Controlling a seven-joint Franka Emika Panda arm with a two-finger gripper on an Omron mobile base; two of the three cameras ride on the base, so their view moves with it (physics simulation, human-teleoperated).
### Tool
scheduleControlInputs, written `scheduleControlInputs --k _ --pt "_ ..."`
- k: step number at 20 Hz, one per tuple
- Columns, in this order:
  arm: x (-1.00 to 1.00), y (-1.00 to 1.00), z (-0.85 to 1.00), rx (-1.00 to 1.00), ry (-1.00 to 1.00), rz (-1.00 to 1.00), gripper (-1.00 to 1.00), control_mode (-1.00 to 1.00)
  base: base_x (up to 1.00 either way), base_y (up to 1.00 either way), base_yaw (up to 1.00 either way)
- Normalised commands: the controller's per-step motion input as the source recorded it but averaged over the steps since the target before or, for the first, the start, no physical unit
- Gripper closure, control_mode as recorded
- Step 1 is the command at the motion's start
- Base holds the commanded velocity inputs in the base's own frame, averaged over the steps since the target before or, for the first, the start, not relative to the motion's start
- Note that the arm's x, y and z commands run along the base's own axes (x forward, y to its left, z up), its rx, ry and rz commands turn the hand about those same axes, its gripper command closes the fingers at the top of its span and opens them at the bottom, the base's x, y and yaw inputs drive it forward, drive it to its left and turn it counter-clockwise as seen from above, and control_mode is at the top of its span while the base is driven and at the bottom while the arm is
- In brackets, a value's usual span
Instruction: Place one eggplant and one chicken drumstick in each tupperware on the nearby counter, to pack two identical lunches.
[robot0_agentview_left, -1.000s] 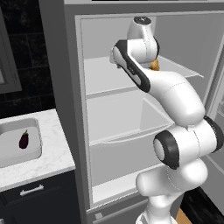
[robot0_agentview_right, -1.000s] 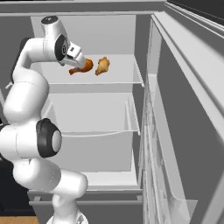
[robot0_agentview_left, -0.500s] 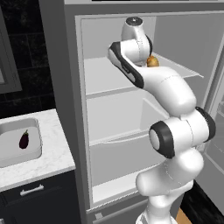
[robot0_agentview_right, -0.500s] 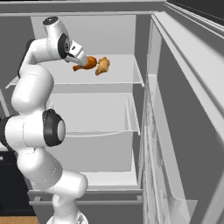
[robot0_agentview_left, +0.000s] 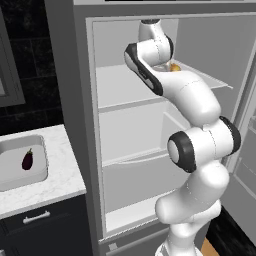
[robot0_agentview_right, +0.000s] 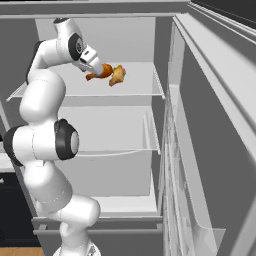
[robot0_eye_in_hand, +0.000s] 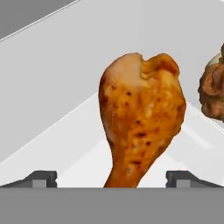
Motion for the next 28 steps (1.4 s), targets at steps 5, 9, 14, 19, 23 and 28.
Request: scheduleControlInputs --k 5,9,14,19,23,28 --pt "0.14 0.0 -0.28 0.0 0.0 -0.12 -1.0 -1.0 0.0 0.0 0.0" --pt "0.35 -0.11 -0.29 0.0 0.0 -0.09 -1.0 -1.0 0.0 0.0 0.0" --pt "0.32 -0.21 -0.18 0.0 0.0 -0.06 -1.0 -1.0 0.0 0.0 0.0" --pt "0.0 -0.27 -0.36 0.0 0.0 -0.03 -1.0 -1.0 0.0 0.0 0.0" --pt "-0.01 0.0 -0.03 0.0 0.07 0.0 1.0 -1.0 0.0 0.0 0.0" --pt "-0.12 0.0 -0.03 0.0 0.04 0.0 1.0 -1.0 0.0 0.0 0.0"
